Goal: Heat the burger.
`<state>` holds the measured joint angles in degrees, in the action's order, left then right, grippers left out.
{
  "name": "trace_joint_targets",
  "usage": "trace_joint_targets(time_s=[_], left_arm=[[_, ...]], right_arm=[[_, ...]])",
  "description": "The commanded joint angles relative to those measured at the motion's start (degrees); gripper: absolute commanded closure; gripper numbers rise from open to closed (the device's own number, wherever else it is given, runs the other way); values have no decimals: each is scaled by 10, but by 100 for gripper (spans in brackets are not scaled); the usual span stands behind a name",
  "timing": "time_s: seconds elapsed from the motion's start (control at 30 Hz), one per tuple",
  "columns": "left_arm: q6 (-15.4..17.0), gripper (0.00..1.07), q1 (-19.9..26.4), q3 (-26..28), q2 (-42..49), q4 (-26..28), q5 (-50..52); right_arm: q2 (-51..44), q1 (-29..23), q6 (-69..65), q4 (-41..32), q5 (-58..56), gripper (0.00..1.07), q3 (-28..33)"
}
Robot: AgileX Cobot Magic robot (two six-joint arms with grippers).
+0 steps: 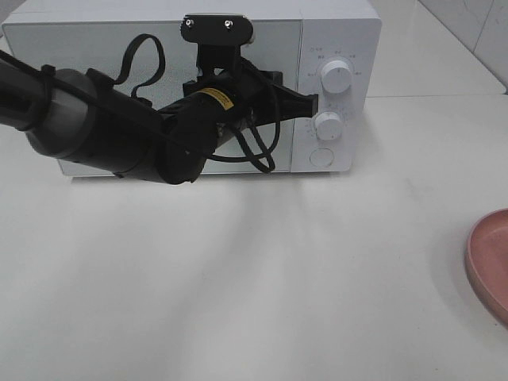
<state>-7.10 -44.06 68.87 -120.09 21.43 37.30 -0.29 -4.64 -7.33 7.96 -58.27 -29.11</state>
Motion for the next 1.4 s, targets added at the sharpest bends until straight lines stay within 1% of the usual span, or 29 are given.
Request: trace_joint_targets(time_s=[0.03,0.1,0.13,0.2,0.3,0.37,0.4,0.43,0.47,0.5,0.53,0.57,0.6,0.63,0.73,0.77,0.83,0.9,0.97,1.0,1.07,1.1,1.13,1.17,1.23,1.27,1.33,1.37,1.4], left_arm=[[-11,107,5,13,10,42,-10],[-37,107,-11,10,26,42,-70],[-37,107,-11,10,26,42,-70],[-63,107,-27,-2,49,42,-121],[-74,107,-36,-7,62,42,-165],[-81,97,-44,-7,80,42,-261],[-81,97,-44,-7,80,42,-261],[-81,73,-44,-7,89,42,-324],[-81,42,-44,-7,94,42,-386],[-81,42,-44,-7,94,42,-386],[-79,24,-44,-7,96,42,-421],[-79,24,-44,-7,96,42,-421],[-78,5,-44,-7,99,42,-487],[-78,6,-44,-7,103,41,-555],[-78,8,-44,-7,105,41,-587],[-78,8,-44,-7,110,41,-641],[-79,8,-44,-7,112,41,-663],[-80,8,-44,-7,132,24,-776],[-80,8,-44,-7,136,19,-799],[-69,8,-42,-7,149,9,-847],[-60,8,-42,-7,155,6,-862],[-33,8,-37,-7,170,-9,-890],[-33,8,-37,-7,170,-9,-890],[-10,8,-28,-7,188,-19,-906],[-3,8,-21,-7,197,-23,-912],[2,8,-2,-7,217,-25,-918],[2,8,12,-7,226,-25,-922],[2,8,39,-7,244,-23,-934],[2,8,39,-7,244,-23,-934]], right_arm=[[-14,2,4,3,7,31,3],[-14,2,4,3,7,31,3],[-14,2,4,3,7,31,3],[-14,2,4,3,7,31,3],[-14,2,4,3,7,31,3],[-14,2,4,3,7,31,3],[-14,2,4,3,7,31,3],[-14,2,4,3,7,31,3],[-14,2,4,3,7,31,3],[-14,2,4,3,7,31,3],[-14,2,4,4,7,31,3],[-14,2,4,4,7,31,3],[-14,2,4,4,7,31,3],[-14,2,4,4,7,31,3],[-14,2,4,4,7,31,3],[-14,2,4,4,7,31,3],[-14,2,4,4,7,31,3],[-14,2,4,4,7,31,3],[-14,2,4,4,7,31,3],[-14,2,4,4,7,31,3],[-14,2,4,4,7,31,3],[-14,2,4,4,7,31,3],[-14,2,4,4,7,31,3],[-14,2,4,4,7,31,3],[-14,2,4,4,7,31,3],[-14,2,4,4,7,31,3],[-14,2,4,4,7,31,3],[-14,2,4,4,7,31,3],[-14,2,4,4,7,31,3]])
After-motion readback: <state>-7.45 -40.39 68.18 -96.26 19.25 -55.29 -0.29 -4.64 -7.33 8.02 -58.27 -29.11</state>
